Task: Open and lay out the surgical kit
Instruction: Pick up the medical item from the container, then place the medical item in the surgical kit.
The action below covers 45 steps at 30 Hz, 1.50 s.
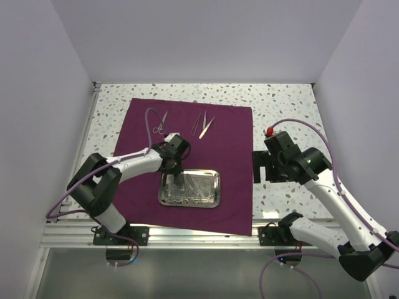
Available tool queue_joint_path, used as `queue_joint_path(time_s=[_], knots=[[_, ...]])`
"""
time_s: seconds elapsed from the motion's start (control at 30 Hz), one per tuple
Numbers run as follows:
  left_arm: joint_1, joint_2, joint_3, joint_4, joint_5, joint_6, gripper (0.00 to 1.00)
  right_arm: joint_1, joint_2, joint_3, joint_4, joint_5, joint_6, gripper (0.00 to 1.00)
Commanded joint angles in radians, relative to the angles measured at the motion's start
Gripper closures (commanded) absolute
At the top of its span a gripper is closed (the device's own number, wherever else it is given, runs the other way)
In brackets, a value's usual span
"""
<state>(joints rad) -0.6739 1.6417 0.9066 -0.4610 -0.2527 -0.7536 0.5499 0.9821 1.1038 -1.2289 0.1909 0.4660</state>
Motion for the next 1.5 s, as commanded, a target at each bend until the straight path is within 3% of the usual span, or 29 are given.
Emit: queue_joint_path(time_s=[0.0,0.13,0.33,0.6,0.83,1.23,1.47], knots=[[0.019,0.095,-0.106,0.076,0.039,-0.041,0.82,0.005,0.004,0.01,0.012,-0.001,-0.021,0.02],[0.022,0.121,-0.135,0.102,0.046,-0.032,1.0,0.004,0.009,0.007,0.016,-0.002,-0.02,0.02],[0.022,0.066,-0.058,0.015,0.01,0.014,1.0,0.005,0.017,0.007,0.017,0.004,-0.017,0.02],[0.033,-0.046,0.211,-0.191,-0.089,0.14,1.0,0.004,0.015,0.005,0.016,0.024,-0.006,0.01],[0.126,-0.013,0.368,-0.176,-0.083,0.237,1.0,0.005,0.017,0.002,0.016,0.036,0.01,0.02],[0.342,0.357,0.802,-0.125,-0.063,0.422,1.0,0.004,0.013,0.004,0.0,0.064,0.037,0.02],[0.387,0.676,1.201,-0.217,-0.089,0.421,1.0,0.005,0.018,0.008,-0.02,0.087,0.054,0.02]])
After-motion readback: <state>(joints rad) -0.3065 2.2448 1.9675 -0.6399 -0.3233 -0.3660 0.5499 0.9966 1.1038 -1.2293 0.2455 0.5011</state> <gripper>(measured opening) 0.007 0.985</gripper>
